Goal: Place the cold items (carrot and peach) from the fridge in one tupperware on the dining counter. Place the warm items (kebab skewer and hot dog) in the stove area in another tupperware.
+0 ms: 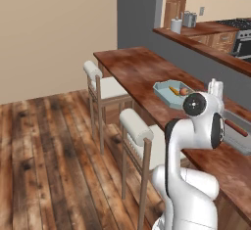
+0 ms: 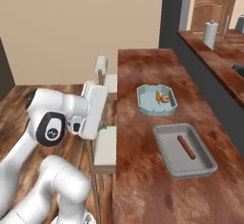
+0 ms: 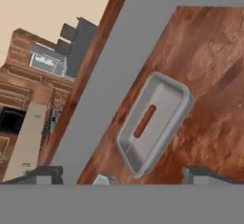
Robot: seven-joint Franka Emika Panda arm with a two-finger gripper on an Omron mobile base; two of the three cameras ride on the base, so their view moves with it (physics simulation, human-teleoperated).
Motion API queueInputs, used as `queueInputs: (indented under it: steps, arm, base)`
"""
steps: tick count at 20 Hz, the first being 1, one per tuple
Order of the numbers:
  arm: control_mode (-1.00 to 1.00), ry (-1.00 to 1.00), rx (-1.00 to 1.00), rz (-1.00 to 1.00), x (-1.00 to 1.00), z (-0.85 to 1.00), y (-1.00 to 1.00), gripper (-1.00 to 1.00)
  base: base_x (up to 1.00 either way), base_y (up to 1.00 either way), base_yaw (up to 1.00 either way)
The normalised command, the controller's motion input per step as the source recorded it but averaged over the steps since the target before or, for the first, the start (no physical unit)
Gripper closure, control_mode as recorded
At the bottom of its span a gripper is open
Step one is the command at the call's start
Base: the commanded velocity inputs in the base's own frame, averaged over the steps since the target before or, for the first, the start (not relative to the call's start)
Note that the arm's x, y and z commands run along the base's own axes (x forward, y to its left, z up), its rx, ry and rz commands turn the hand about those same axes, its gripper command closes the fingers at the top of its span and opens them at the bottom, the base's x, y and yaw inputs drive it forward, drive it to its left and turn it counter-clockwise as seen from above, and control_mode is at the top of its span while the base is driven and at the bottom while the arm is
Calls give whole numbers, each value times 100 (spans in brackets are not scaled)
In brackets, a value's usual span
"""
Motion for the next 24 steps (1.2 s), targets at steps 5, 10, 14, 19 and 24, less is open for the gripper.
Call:
queueInputs:
  steps: [5, 10, 14, 19, 24]
  arm:
    - [-100, 56, -41, 39, 17, 0, 53, -100]
    - [-100, 57, -39, 44, 10, -23, 25, -100]
    - [-100, 27, -3, 54, -10, -69, -25, -100]
    - [-100, 12, 1, 37, -3, -76, -10, -100]
    - [-100, 5, -7, 9, 0, -34, 23, -100]
  base:
    - [0, 0, 0]
    - [0, 0, 0]
    - [0, 0, 0]
    - [0, 0, 0]
    - [0, 0, 0]
